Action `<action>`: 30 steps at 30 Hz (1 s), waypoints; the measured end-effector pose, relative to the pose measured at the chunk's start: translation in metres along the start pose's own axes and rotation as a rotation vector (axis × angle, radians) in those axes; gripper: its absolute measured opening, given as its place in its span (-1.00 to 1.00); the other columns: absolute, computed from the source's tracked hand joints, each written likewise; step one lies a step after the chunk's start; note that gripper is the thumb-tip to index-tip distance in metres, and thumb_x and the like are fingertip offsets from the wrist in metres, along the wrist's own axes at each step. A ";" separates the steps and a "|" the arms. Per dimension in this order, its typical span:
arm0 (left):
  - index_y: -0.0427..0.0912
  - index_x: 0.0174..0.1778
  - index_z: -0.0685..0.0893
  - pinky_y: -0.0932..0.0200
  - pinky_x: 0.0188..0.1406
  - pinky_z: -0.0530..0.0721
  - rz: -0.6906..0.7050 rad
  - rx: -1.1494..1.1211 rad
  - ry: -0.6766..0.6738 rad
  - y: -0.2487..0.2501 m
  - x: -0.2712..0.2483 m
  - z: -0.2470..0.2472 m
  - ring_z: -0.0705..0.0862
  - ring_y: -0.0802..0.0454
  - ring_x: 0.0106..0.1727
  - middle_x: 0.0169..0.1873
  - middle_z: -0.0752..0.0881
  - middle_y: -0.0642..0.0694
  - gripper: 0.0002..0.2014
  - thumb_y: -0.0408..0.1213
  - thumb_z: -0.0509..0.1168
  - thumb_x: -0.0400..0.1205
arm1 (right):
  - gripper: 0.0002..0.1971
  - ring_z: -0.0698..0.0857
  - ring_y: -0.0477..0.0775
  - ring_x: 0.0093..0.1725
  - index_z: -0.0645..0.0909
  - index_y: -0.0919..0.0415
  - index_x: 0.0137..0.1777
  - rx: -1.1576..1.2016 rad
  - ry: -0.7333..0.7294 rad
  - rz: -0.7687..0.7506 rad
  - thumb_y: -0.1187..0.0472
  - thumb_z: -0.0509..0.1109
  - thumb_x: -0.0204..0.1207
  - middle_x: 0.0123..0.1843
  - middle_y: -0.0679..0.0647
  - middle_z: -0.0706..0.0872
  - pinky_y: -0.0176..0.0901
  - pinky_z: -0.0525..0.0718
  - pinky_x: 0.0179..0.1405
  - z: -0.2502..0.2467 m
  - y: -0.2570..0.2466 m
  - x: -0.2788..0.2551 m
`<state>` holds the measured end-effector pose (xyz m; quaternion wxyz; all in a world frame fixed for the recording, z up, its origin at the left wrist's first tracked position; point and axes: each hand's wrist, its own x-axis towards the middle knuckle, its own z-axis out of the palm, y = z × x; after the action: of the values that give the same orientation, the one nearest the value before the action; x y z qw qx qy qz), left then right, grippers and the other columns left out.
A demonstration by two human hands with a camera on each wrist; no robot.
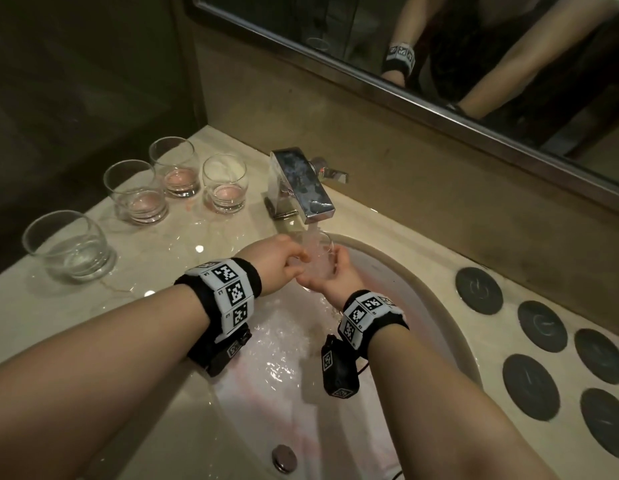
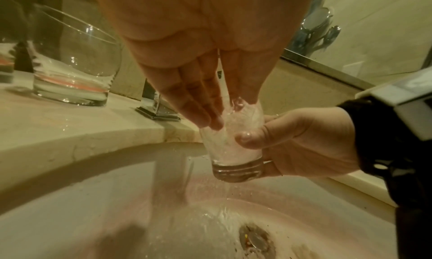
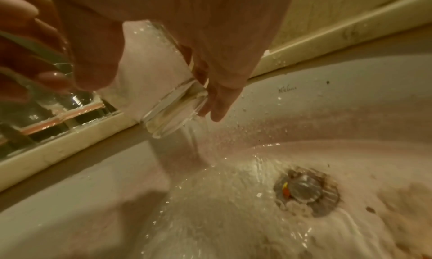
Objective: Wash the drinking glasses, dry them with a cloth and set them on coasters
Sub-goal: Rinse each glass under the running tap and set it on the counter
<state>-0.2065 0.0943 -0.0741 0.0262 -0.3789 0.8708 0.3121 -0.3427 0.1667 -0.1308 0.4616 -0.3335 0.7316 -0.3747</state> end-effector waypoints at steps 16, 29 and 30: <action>-0.04 0.28 0.61 0.30 0.09 0.44 -0.053 -0.067 0.002 -0.011 0.000 -0.004 0.64 0.06 0.12 0.29 0.53 -0.05 -0.71 -0.14 0.26 0.64 | -0.09 0.57 0.08 0.24 0.31 -0.02 0.43 -0.558 -0.038 -0.083 -0.03 0.69 0.09 0.37 0.02 0.44 0.01 0.59 0.27 -0.035 -0.025 0.007; -0.07 0.29 0.60 0.30 0.01 0.41 -0.162 -0.062 0.006 -0.014 -0.001 -0.004 0.61 0.01 0.23 0.30 0.60 -0.03 -0.70 -0.17 0.26 0.63 | -0.10 0.62 0.13 0.17 0.30 0.12 0.38 -0.910 0.043 -0.016 -0.16 0.66 0.11 0.28 0.06 0.52 0.06 0.64 0.16 -0.047 -0.041 0.006; -0.07 0.29 0.59 0.29 0.03 0.41 -0.160 -0.064 0.012 -0.013 0.000 -0.005 0.61 0.02 0.22 0.30 0.60 -0.03 -0.69 -0.18 0.27 0.63 | -0.08 0.62 0.10 0.17 0.29 0.12 0.39 -0.817 0.048 -0.021 -0.15 0.67 0.10 0.27 0.04 0.53 0.00 0.64 0.15 -0.046 -0.040 0.005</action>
<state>-0.1967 0.0846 -0.0775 0.0337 -0.4498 0.8275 0.3343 -0.3810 0.1542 -0.0855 0.2699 -0.4882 0.8274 -0.0656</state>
